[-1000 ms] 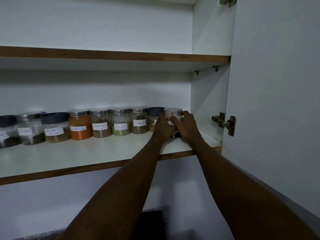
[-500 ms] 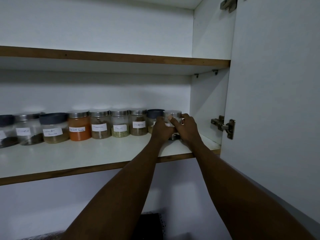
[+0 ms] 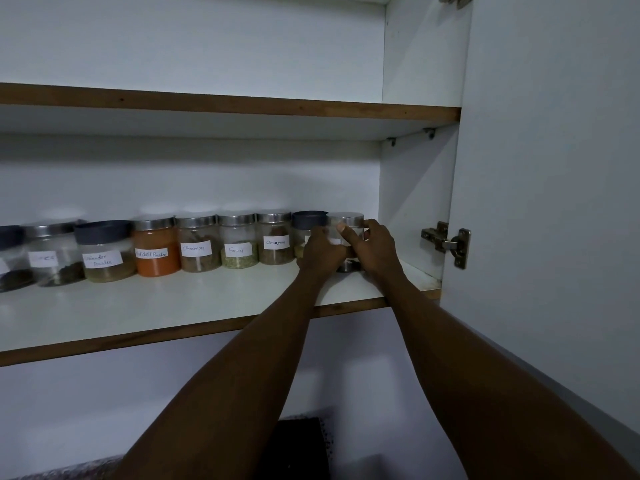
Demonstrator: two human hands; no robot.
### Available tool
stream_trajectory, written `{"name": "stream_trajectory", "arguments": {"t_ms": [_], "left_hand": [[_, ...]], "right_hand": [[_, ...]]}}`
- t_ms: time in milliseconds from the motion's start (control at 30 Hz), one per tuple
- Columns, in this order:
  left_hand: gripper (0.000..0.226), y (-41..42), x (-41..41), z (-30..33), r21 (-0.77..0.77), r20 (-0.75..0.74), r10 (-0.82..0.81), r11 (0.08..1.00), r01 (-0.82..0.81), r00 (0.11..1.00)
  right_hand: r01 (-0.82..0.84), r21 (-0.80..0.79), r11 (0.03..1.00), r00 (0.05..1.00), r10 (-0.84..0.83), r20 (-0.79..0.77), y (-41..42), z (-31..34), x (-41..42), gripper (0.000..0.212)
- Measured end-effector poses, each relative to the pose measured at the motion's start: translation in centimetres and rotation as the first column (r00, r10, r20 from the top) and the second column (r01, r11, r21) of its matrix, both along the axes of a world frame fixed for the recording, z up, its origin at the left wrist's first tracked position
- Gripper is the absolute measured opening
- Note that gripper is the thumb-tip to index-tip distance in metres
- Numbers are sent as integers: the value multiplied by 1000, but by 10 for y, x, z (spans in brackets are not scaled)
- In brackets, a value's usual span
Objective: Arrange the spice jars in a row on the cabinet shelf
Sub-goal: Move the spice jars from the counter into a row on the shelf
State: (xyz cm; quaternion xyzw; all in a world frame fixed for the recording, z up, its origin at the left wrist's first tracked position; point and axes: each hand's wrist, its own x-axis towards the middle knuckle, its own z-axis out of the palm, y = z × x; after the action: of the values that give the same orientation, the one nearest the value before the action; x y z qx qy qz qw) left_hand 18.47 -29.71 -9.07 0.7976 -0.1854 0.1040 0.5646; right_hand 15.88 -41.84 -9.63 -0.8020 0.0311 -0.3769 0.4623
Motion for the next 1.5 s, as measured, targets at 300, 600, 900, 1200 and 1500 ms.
{"name": "stream_trajectory", "arguments": {"t_ms": [300,600,900,1200,1500], "left_hand": [[59,0,10,-9,112,151,10,993,-27,989],[48,0,10,-9,157,168,23,986,-50,986],[19,-2,13,-8,235,219,26,969,-79,975],[8,-3,17,-9,303,228,0,950,-71,974],[19,-8,16,-7,360,183,-97,933,25,978]], "right_hand": [[159,127,979,987,-162,11,-6,2,-3,41],[215,-7,977,973,-215,-80,-9,-4,-5,21],[149,-44,988,980,-153,-124,-11,-3,4,22],[158,-96,983,980,-168,-110,-11,-5,6,22],[46,-76,996,978,-61,-201,-13,-6,20,6]]}}
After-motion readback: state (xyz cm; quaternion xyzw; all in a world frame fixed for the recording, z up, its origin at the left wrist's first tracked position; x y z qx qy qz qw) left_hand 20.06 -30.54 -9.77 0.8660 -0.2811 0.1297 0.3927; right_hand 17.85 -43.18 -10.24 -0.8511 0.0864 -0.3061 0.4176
